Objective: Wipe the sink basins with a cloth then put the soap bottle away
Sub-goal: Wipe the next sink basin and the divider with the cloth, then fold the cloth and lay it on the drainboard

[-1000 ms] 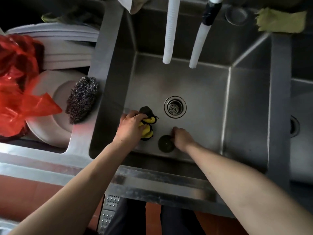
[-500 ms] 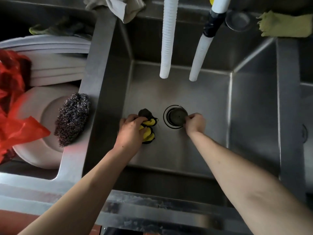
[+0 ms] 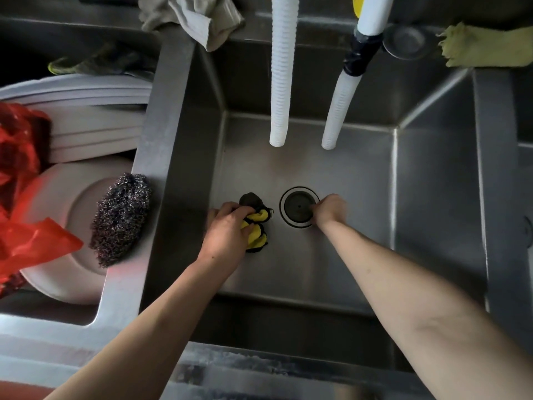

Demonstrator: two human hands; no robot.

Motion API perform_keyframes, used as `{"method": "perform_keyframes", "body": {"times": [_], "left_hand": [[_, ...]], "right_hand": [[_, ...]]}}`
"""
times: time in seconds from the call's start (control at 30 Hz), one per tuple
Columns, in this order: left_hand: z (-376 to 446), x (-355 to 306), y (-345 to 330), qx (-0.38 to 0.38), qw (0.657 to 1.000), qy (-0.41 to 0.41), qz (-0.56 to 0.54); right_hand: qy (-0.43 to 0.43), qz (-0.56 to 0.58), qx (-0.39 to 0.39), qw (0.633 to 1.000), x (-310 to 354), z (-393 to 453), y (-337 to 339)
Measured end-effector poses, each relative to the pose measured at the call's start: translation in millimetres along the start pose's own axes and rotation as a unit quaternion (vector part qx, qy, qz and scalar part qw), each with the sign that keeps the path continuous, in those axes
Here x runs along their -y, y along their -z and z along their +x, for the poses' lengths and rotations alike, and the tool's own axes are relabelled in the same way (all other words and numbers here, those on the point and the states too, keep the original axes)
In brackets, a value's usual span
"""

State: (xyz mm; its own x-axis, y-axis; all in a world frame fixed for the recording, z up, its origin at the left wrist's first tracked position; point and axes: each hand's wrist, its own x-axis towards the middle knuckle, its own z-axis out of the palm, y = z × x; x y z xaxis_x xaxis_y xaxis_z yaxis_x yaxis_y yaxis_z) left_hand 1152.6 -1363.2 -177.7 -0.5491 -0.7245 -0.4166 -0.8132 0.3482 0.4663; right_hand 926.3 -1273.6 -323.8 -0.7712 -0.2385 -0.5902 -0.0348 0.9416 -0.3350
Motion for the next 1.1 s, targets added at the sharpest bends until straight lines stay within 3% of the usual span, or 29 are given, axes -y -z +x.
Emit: {"method": "perform_keyframes", "body": {"times": [0.57, 0.93, 1.1], "left_hand": [[-12.2, -18.5, 1.1, -0.024, 1.000, -0.009, 0.008], [-57.8, -65.2, 6.1, -0.027, 0.999, -0.027, -0.002], [-94.5, -100.6, 8.5, -0.001, 0.999, -0.046, -0.025]], "right_hand": [[-0.003, 0.063, 0.024, 0.998, -10.0, -35.4, 29.2], [0.090, 0.171, 0.036, 0.981, -42.6, -128.8, 106.7], [0.091, 0.252, 0.046, 0.962, -59.2, -177.1, 150.3]]}}
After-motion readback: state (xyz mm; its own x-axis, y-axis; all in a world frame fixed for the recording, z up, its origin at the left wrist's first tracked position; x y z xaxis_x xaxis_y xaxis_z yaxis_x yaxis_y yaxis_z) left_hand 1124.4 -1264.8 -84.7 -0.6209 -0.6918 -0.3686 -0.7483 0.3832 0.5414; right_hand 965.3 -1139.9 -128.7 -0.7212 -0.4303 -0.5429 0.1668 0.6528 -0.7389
